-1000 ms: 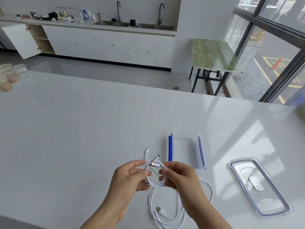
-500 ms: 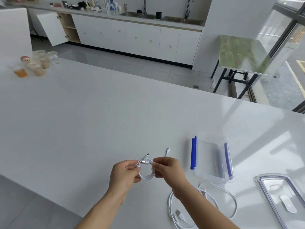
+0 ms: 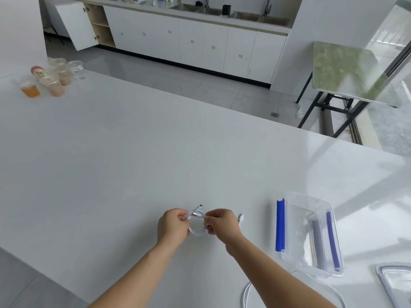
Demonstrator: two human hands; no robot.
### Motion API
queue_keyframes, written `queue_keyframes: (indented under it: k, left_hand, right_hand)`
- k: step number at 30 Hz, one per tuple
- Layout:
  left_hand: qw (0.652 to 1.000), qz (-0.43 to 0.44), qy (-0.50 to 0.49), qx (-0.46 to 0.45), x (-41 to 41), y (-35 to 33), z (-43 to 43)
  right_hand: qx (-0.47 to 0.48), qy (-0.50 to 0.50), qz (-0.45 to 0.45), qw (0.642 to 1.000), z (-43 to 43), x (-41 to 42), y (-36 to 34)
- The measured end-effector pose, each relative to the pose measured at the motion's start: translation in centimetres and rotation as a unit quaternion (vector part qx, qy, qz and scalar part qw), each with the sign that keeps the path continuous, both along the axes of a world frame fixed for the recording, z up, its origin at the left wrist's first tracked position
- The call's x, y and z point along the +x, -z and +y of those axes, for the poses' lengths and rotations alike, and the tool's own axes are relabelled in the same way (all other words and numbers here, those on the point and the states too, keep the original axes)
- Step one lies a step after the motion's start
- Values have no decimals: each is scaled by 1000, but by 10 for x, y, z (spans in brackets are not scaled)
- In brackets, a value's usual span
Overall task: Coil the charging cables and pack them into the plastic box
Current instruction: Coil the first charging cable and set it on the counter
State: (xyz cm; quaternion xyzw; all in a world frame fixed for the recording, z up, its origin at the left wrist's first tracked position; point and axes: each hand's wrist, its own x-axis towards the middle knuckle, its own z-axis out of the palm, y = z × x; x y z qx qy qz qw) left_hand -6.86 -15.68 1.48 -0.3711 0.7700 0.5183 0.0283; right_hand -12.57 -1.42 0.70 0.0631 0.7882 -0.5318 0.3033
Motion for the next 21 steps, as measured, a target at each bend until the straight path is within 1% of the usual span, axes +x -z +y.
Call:
queue_keyframes:
  k: [7, 14, 17, 21]
  left_hand:
    - [998, -18, 23, -64, -15, 17, -2]
    - [991, -32, 54, -120, -15, 24, -1]
    - [987, -36, 67, -144, -15, 26, -1]
    - [986, -36, 71, -148, -15, 27, -2]
  right_hand:
    - [45, -19, 8, 999, -13, -14, 16]
    - [42, -20, -26, 999, -13, -21, 46]
    - [42, -21, -23, 999, -12, -19, 39]
    - [45, -11, -9, 999, -12, -15, 20]
